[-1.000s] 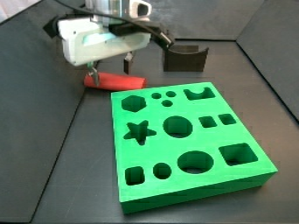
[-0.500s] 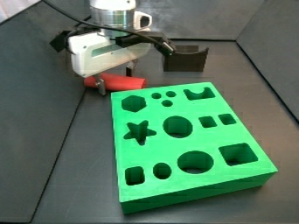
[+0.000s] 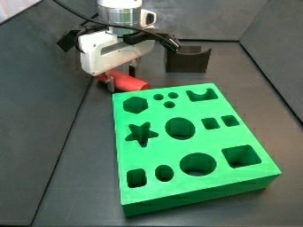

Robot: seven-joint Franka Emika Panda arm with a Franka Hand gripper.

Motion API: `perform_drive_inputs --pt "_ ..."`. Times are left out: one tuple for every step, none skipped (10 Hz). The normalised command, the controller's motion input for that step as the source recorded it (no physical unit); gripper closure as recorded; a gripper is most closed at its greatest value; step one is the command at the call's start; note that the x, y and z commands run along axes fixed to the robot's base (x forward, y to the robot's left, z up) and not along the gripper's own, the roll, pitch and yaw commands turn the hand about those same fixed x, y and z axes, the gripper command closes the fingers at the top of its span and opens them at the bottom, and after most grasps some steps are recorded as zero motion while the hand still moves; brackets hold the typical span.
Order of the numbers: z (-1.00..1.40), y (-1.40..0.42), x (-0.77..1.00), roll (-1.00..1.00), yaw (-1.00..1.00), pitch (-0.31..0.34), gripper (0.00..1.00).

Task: Pick up the oval object. Move up. Place the oval object on the fixture. Regrasp the oval object. Move to above the board. Insert the oval object.
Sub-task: Pick up the oval object, then move up.

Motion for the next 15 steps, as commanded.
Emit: perform_drive_inputs --pt "0.0 0.0 0.0 0.0 0.0 0.0 1.0" --pt "0.0 0.0 0.0 0.0 0.0 0.0 1.0" --pt "0.0 0.0 0.0 0.0 0.0 0.0 1.0" --pt "0.0 0.0 0.0 0.0 0.0 0.0 1.0" --pt "0.0 0.0 0.0 0.0 0.0 0.0 1.0" --pt "0.0 0.0 0.0 0.0 0.0 0.0 1.0" --pt "0.0 0.0 0.0 0.0 0.0 0.0 1.0" --pt "0.0 0.0 0.0 0.0 0.0 0.0 1.0" --pt "0.0 0.0 0.0 0.0 0.0 0.0 1.0" --pt "0.0 0.0 0.0 0.0 0.0 0.0 1.0" --pt "0.83 0.0 0.0 0.0 0.0 0.0 1.0" --pt "0.82 -0.06 0.05 -0.01 0.02 -0.008 1.0" --pt "0.73 -0.05 0.02 -0.01 0.03 0.014 1.0" --pt "0.61 -0.03 0.01 -0.02 0.03 0.024 1.0" --pt "0.43 -0.01 -0.01 -0.03 0.03 0.027 1.0"
